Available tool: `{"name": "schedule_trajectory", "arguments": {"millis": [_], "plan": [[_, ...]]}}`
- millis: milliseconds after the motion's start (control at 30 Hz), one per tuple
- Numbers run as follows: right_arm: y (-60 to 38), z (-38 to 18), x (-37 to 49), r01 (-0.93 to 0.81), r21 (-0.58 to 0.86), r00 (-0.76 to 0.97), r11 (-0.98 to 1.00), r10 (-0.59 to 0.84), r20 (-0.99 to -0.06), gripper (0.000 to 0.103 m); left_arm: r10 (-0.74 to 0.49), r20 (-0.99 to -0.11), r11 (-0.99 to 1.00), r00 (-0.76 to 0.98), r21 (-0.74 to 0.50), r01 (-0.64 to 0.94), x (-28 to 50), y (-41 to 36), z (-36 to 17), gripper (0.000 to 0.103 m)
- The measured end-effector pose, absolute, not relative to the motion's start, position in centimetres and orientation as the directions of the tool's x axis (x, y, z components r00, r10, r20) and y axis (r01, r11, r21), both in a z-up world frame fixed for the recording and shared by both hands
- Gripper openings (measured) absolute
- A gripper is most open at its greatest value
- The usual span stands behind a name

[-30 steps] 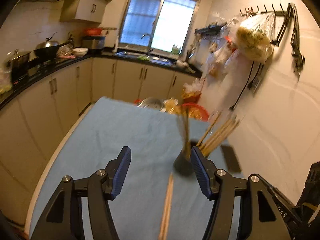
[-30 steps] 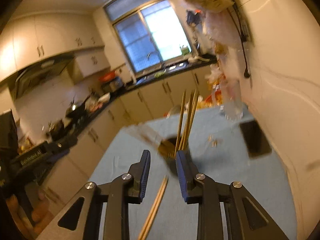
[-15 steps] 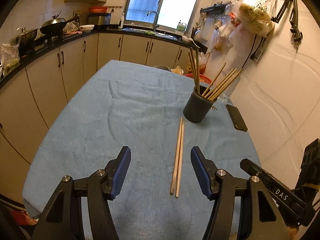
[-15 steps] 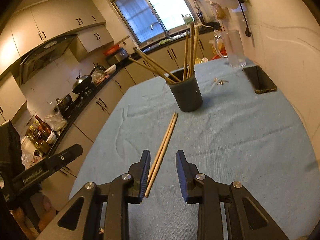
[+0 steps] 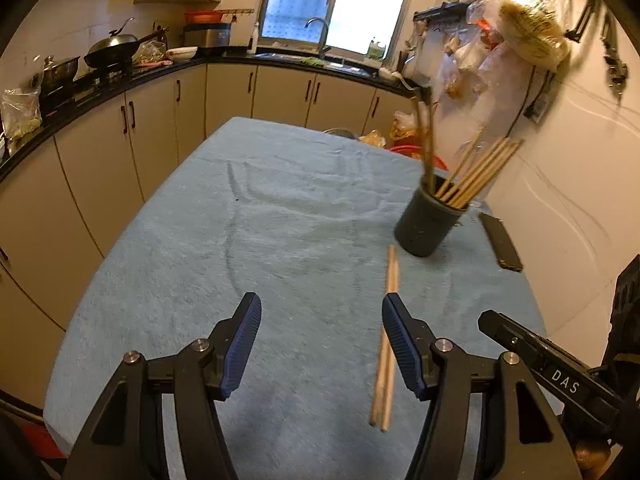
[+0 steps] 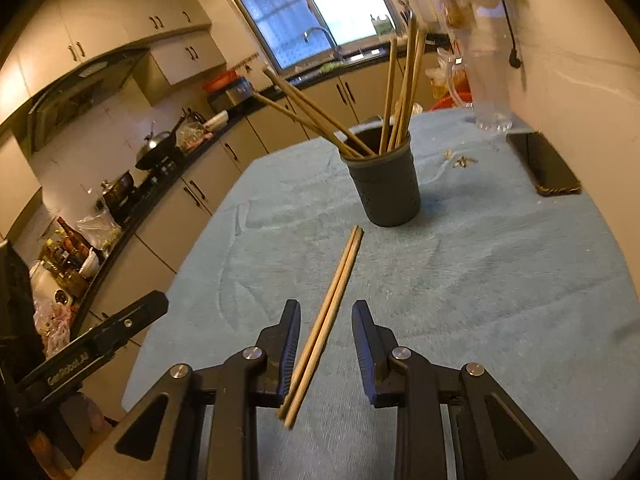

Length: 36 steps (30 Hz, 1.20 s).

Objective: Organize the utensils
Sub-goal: 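Lower both open tools toward the last two chopsticks on the cloth, then grasp a chopstick with the right tool while the left tool grasps the other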

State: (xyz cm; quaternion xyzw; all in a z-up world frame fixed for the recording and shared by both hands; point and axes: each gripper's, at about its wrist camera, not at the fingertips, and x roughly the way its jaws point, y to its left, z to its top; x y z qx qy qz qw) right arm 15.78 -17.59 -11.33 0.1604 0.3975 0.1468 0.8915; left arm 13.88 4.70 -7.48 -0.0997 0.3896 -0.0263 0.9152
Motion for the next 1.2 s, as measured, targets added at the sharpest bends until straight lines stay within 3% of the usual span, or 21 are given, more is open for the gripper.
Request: {"name": "schedule_trajectory", "arguments": {"millis": [167,267,800,1200], "plan": [[-16.7,-12.7,18.8,-0.114,0.389,0.617,0.914,0.372,-0.694,0.043,-0.113,-0.73,0.979,0.674,-0.198,-0.051,16.1,5.5,-9.0,0.07],[-16.1,-13.3,20.7,-0.111,0.368,0.604,0.923,0.357,-0.713,0.044,-0.113,-0.745,0.978,0.657,-0.2,-0.059,17.3,6.0,-9.9,0.07],[-13.0,-18.6,29.7,-0.044,0.291,0.454,0.956,0.278,-0.847,0.017,-0.126,-0.792,0.976,0.598,-0.208,-0.069,20.7,7.1,-12.1,0.07],[-12.2,-19.0,32.0,-0.039,0.213,0.452,0.976,0.207,-0.867,0.013,-0.159,-0.801,0.977,0.578,-0.213,-0.026,21.4,5.3,-12.3,0.07]]}}
